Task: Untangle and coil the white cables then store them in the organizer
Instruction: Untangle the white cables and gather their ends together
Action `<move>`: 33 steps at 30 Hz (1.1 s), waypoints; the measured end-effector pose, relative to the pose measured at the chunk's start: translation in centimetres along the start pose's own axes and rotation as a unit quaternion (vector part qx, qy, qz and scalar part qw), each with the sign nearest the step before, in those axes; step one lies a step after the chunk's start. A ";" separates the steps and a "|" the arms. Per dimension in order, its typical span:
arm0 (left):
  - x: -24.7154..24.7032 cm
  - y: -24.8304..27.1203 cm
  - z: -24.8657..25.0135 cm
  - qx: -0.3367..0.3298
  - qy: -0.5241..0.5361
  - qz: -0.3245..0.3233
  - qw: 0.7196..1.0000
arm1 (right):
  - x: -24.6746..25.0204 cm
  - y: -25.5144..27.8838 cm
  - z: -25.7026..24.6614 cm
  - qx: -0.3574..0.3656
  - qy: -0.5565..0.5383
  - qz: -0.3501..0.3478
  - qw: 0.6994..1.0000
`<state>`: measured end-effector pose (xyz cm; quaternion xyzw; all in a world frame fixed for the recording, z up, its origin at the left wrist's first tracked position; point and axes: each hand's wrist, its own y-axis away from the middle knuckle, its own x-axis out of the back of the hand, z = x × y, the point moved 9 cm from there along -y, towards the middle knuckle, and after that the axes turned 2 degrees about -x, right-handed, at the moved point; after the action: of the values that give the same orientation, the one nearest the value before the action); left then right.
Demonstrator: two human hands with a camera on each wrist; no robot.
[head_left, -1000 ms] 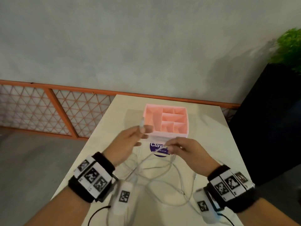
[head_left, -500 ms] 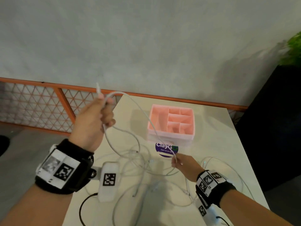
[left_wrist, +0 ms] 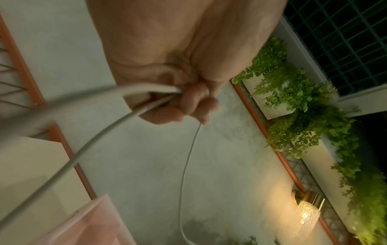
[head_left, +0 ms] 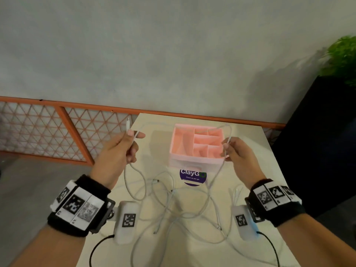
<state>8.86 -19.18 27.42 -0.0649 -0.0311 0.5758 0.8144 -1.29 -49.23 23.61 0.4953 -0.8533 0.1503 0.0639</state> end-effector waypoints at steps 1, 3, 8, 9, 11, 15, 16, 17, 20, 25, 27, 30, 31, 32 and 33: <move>0.0 0.0 -0.3 0.005 0.003 -0.007 1.000 | 1.1 0.2 0.1 0.003 0.018 -0.001 1.000; 0.2 -0.1 -0.8 0.019 0.024 -0.009 0.999 | 2.7 1.5 1.6 -0.005 0.105 -0.043 0.994; -0.3 -0.3 -1.3 0.023 -0.011 -0.042 0.999 | 2.4 9.7 12.0 -0.133 0.424 -0.344 0.827; -0.7 -0.4 -1.5 0.024 -0.037 -0.057 0.997 | 2.8 11.9 14.4 -0.182 0.469 -0.405 0.764; -1.1 -0.4 -2.3 0.042 -0.085 -0.076 0.993 | 4.1 15.0 18.3 -0.255 0.529 -0.465 0.662; -1.6 -0.6 -4.2 0.083 -0.077 -0.072 0.991 | 5.6 15.0 20.9 -0.272 0.591 -0.409 0.640; -1.9 -0.6 -4.3 0.086 -0.071 -0.071 0.991 | 5.5 14.1 20.7 -0.256 0.593 -0.375 0.664; -2.3 -0.6 -4.4 0.086 -0.070 -0.073 0.991 | 5.5 12.9 20.3 -0.235 0.592 -0.338 0.693; -3.5 -0.3 -4.7 0.086 -0.073 -0.077 0.991 | 4.3 9.7 19.6 -0.170 0.570 -0.275 0.755; -4.7 0.5 -4.6 0.075 -0.049 -0.072 0.993 | 2.1 7.2 20.7 -0.121 0.608 -0.290 0.729; -4.8 0.7 -4.6 0.075 -0.041 -0.070 0.994 | 1.9 6.9 21.3 -0.133 0.636 -0.297 0.700; -4.8 1.1 -4.7 0.089 -0.022 -0.063 0.994 | 1.6 6.7 22.4 -0.131 0.662 -0.310 0.670; -4.8 1.2 -4.8 0.095 -0.015 -0.059 0.994 | 1.6 6.8 22.6 -0.122 0.669 -0.317 0.661; -4.8 1.2 -4.9 0.100 -0.006 -0.055 0.993 | 1.6 6.9 22.8 -0.115 0.673 -0.323 0.655; -4.8 1.2 -5.0 0.107 0.007 -0.051 0.993 | 1.7 7.1 22.9 -0.113 0.673 -0.330 0.652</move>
<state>6.73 -23.64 22.44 0.0206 0.0329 0.5327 0.8454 -7.33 -54.70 1.00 0.4968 -0.3670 0.3140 0.7211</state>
